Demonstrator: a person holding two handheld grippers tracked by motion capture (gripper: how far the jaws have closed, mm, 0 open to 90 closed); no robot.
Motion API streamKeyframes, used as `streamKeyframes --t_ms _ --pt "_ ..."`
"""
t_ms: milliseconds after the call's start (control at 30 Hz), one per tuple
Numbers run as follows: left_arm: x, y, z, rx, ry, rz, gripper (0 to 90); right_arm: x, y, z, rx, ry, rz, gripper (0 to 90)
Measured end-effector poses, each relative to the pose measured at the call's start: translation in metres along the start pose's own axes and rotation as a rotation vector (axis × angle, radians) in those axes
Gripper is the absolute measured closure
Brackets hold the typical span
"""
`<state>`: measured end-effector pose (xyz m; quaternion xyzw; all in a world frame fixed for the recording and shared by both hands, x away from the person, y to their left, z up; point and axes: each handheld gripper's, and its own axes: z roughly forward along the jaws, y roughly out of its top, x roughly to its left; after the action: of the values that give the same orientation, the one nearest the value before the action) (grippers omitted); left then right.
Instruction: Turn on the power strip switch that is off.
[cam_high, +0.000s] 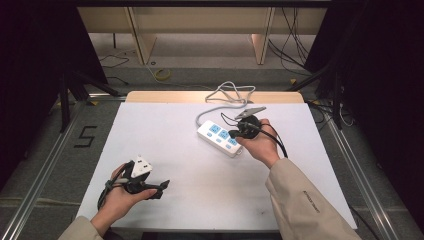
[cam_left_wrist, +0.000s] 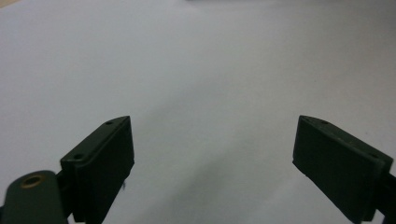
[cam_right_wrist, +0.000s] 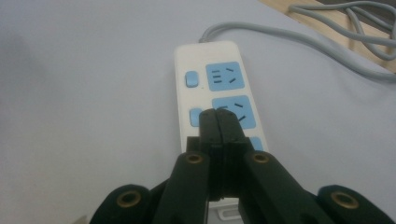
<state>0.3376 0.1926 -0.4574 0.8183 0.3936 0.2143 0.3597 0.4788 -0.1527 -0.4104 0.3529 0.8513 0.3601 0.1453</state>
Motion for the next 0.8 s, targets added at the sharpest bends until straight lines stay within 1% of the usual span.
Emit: streamKeyframes --t_ms 267,367,700,800 --pt "-0.001 0.0 0.001 -0.004 0.0 -0.004 11.8 0.002 0.003 0.005 0.013 -0.001 0.001 90.0" --pt "-0.002 0.001 0.0 -0.005 0.0 -0.003 11.8 0.002 0.006 0.008 0.019 -0.001 -0.011 90.0" --pt "-0.001 0.0 0.001 -0.002 -0.001 -0.003 11.8 0.003 0.014 0.018 0.039 -0.001 -0.006 90.0" --pt "-0.001 0.0 0.001 -0.003 -0.002 -0.004 11.8 0.003 0.018 0.02 0.048 0.002 -0.016 90.0"
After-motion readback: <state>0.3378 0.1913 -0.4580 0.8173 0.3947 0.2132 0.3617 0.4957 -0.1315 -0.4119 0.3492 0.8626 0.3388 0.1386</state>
